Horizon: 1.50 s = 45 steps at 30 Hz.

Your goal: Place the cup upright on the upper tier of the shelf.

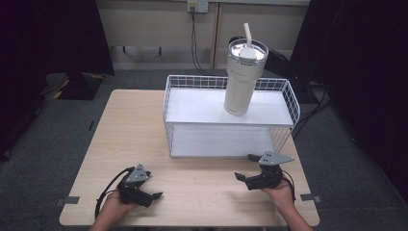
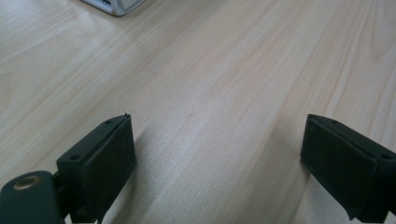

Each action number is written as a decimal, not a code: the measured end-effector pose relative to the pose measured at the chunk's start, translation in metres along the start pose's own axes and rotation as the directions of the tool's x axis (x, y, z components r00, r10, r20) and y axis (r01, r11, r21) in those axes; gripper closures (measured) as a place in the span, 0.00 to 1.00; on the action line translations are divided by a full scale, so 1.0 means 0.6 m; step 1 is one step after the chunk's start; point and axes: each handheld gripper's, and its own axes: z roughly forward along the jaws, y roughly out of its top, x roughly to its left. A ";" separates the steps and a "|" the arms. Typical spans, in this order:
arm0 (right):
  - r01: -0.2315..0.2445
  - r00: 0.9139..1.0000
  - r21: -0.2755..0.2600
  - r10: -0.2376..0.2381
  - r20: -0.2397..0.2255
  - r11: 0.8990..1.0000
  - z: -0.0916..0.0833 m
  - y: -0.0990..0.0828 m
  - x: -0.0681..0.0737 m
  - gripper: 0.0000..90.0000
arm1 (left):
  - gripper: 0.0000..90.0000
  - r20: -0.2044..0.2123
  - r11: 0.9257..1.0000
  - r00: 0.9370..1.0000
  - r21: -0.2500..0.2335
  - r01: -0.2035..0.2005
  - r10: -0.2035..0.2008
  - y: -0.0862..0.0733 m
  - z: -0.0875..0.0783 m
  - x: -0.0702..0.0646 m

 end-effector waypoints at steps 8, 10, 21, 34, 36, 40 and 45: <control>0.010 1.000 0.027 -0.010 0.005 1.000 0.004 -0.024 -0.005 0.11 | 0.11 0.000 1.000 1.000 0.000 0.000 0.000 0.000 0.000 0.000; 0.013 1.000 0.033 -0.014 0.006 0.999 0.005 -0.028 -0.005 0.11 | 0.11 0.000 1.000 1.000 0.000 0.000 0.000 0.000 0.000 0.000; 0.028 1.000 0.070 -0.029 0.009 0.997 0.012 -0.040 -0.007 0.11 | 0.11 0.000 1.000 1.000 0.001 -0.001 0.001 0.000 0.000 0.000; 0.014 1.000 0.120 -0.017 0.024 0.993 0.012 -0.054 -0.015 0.11 | 0.11 0.000 1.000 1.000 0.000 0.000 0.000 0.000 0.000 0.000; 0.014 0.999 0.131 -0.018 0.032 0.991 0.012 -0.054 -0.016 0.11 | 0.11 0.000 1.000 1.000 0.000 0.000 0.000 0.000 0.000 0.000; 0.023 0.999 0.146 -0.027 0.028 0.989 0.014 -0.055 -0.014 0.11 | 0.11 0.000 1.000 1.000 0.000 0.000 0.000 0.000 0.000 0.000; 0.050 0.998 0.186 -0.055 0.023 0.981 0.022 -0.057 -0.009 0.11 | 0.10 0.001 1.000 1.000 0.000 0.000 0.000 0.000 0.000 0.000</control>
